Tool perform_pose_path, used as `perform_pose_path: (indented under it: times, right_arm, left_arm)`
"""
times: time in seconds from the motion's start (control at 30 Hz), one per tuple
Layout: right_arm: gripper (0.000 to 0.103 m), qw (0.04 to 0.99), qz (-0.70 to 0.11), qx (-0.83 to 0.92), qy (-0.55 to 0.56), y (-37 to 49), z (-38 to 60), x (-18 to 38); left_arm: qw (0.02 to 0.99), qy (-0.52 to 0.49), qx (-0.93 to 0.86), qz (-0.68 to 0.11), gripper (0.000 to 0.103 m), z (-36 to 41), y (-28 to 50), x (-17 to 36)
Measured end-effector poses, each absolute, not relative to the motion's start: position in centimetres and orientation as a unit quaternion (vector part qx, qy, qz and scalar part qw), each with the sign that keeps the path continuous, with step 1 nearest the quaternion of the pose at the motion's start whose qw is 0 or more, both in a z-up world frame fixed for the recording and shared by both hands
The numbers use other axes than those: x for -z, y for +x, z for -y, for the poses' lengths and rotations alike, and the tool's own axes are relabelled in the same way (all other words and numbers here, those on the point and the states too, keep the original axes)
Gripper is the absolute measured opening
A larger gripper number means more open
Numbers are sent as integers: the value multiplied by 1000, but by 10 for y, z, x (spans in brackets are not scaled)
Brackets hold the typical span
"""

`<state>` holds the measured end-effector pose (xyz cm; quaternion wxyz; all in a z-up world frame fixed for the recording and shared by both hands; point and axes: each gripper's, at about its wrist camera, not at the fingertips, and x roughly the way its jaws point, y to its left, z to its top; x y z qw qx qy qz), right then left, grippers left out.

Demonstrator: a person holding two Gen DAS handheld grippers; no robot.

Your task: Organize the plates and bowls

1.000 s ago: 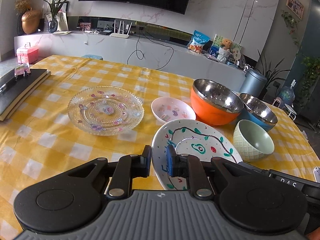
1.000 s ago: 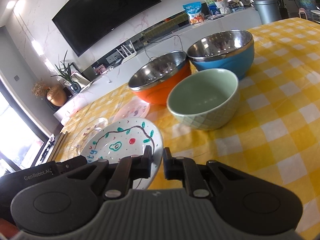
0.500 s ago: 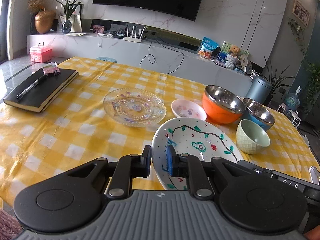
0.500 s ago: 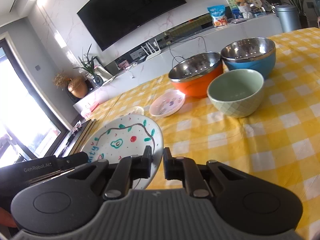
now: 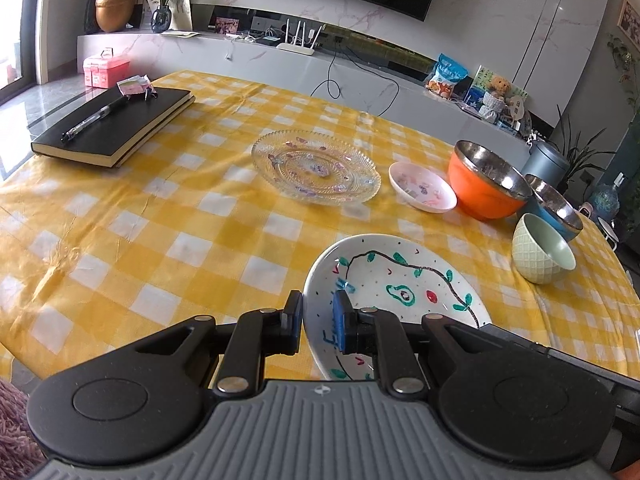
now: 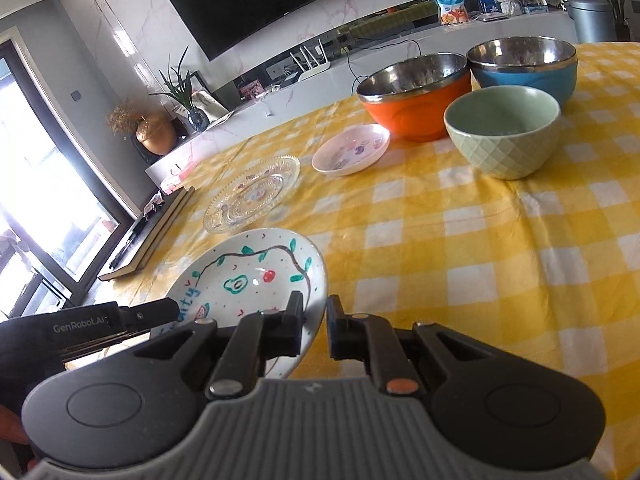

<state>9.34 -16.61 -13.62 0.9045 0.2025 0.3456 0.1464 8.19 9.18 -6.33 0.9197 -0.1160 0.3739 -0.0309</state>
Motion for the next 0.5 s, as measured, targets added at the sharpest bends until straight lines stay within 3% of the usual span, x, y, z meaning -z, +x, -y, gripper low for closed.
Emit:
perform_pose_path:
  times: [0.5]
  right_arm:
    - [10,899,-358,-139,209,114,157,152]
  left_arm:
    - [918,-107,0,-382,18,-91,98,77]
